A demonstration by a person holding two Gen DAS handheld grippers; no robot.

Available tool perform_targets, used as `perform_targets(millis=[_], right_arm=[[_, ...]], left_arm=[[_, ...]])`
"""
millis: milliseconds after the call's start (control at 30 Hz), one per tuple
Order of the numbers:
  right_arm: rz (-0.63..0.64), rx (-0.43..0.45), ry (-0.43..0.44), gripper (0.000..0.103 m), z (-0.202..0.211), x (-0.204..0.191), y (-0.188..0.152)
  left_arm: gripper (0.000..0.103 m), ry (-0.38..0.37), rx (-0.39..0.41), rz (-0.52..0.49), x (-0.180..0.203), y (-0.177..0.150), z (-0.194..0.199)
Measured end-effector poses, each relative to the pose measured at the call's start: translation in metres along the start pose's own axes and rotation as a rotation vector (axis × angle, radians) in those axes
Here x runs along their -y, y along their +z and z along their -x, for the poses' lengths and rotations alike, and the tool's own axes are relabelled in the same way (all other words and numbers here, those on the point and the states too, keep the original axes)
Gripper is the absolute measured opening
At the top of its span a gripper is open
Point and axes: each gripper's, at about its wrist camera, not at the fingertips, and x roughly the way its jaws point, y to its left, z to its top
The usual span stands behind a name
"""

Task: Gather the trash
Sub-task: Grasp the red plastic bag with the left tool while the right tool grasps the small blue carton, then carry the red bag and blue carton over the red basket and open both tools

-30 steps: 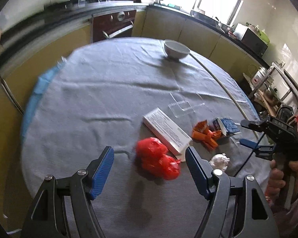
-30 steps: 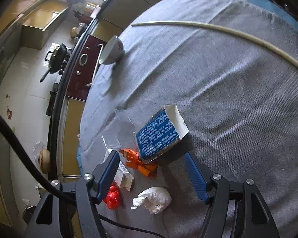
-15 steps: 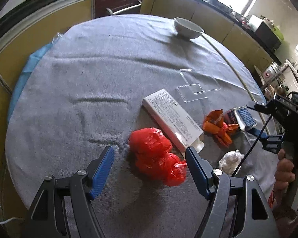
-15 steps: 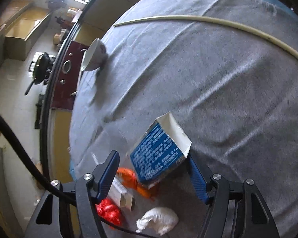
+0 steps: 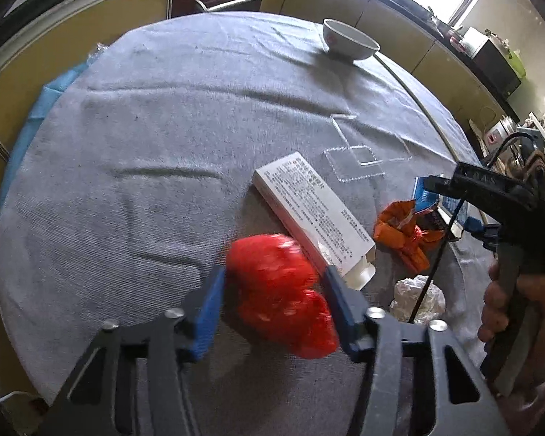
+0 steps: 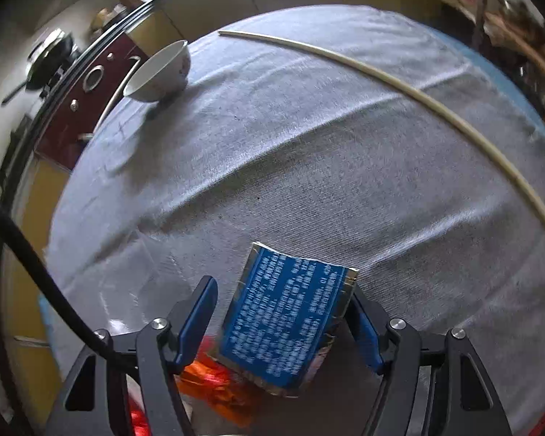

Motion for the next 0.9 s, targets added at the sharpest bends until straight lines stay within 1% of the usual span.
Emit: perform_targets(millis=[33,67,100,167,233,333,400,467,567,700,767,900], right_arm=[[0.016,0.011,0.008,0.062,0.001,0.001,-0.002],[0.021,0.017,0.026,0.060,0.003,0.003,-0.003],[0.022,0.022,0.022,0.059,0.005,0.006,-0.005],[0.025,0.042,0.045,0.055,0.012,0.013,-0.008],[0.019,0.054,0.065,0.055,0.021,0.023,-0.012],[0.002,0.083,0.125,0.053,0.040,0.038,-0.021],[0.002,0.100,0.137,0.053,0.050,0.044,-0.026],[-0.006,0.114,0.170,0.053,0.061,0.051,-0.032],[-0.022,0.140,0.210,0.053,0.083,0.064,-0.046],[-0.037,0.165,0.266,0.053,0.112,0.079,-0.060],[-0.046,0.179,0.288,0.053,0.127,0.088,-0.067],[-0.061,0.217,0.322,0.053,0.158,0.104,-0.083]], left_arm=[[0.049,-0.006,-0.004,0.002,0.000,0.000,-0.003],[0.047,-0.016,-0.004,0.006,-0.001,-0.001,-0.004],[0.045,-0.019,0.001,0.007,-0.001,-0.001,-0.004],[0.044,-0.025,0.003,0.009,-0.001,-0.002,-0.003],[0.043,-0.031,0.009,0.013,-0.002,-0.004,0.000],[0.043,-0.038,0.027,0.017,-0.003,-0.007,0.009],[0.042,-0.039,0.038,0.016,-0.003,-0.009,0.017],[0.042,-0.036,0.054,0.010,0.001,-0.012,0.026],[0.042,-0.015,0.077,-0.011,0.008,-0.018,0.044],[0.042,-0.012,0.107,-0.043,0.018,-0.029,0.070],[0.042,0.007,0.128,-0.067,0.026,-0.034,0.084],[0.042,0.016,0.167,-0.105,0.041,-0.042,0.106]])
